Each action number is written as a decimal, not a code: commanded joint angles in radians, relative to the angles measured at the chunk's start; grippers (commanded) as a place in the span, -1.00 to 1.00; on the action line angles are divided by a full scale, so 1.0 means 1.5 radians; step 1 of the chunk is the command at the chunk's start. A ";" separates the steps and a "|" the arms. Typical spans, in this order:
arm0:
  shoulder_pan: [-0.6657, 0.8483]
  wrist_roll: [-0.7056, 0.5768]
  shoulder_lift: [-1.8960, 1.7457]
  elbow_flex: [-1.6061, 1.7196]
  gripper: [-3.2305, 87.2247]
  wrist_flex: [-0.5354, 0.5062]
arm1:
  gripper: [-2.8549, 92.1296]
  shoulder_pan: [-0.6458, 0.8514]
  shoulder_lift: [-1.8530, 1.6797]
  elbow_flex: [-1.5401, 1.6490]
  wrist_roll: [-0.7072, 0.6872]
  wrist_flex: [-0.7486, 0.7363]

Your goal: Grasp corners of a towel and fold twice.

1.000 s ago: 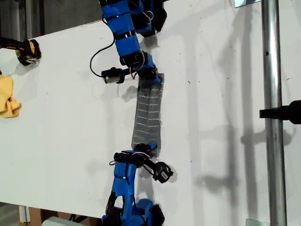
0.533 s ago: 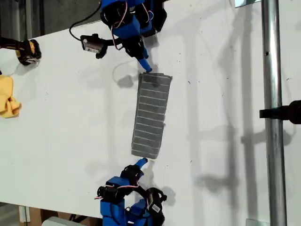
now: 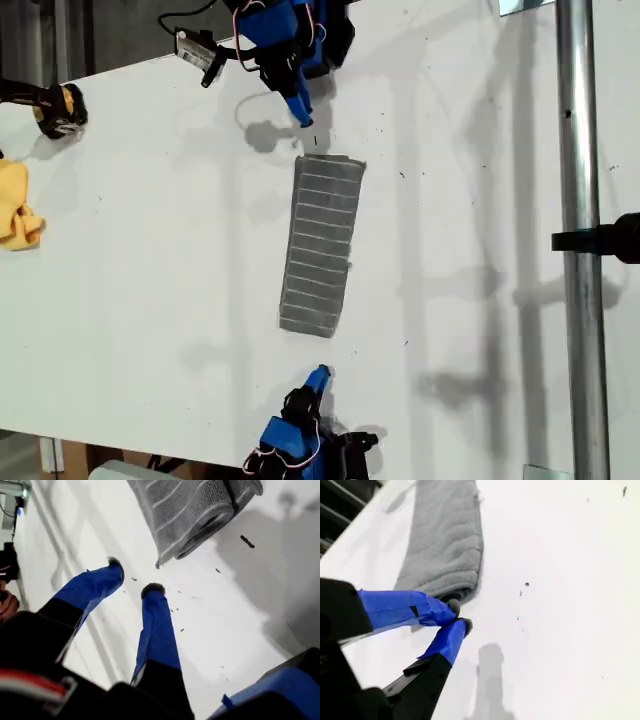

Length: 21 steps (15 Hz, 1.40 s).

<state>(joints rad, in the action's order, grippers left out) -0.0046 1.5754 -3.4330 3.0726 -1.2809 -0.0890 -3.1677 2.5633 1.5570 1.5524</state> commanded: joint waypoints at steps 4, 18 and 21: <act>-0.016 0.037 -0.031 0.031 -0.86 -0.002 | -0.21 -0.150 0.377 -0.175 0.179 0.024; -0.065 0.054 -0.031 0.027 -0.85 -0.009 | 0.04 0.072 0.949 -0.227 0.067 -0.255; -0.074 0.057 -0.031 0.026 -0.85 -0.013 | -0.04 0.083 1.022 -0.272 0.037 -0.284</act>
<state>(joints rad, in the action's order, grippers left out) -0.1058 1.6490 -3.4729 3.1140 -1.2916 0.0199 -1.6444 2.2151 1.6306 1.1382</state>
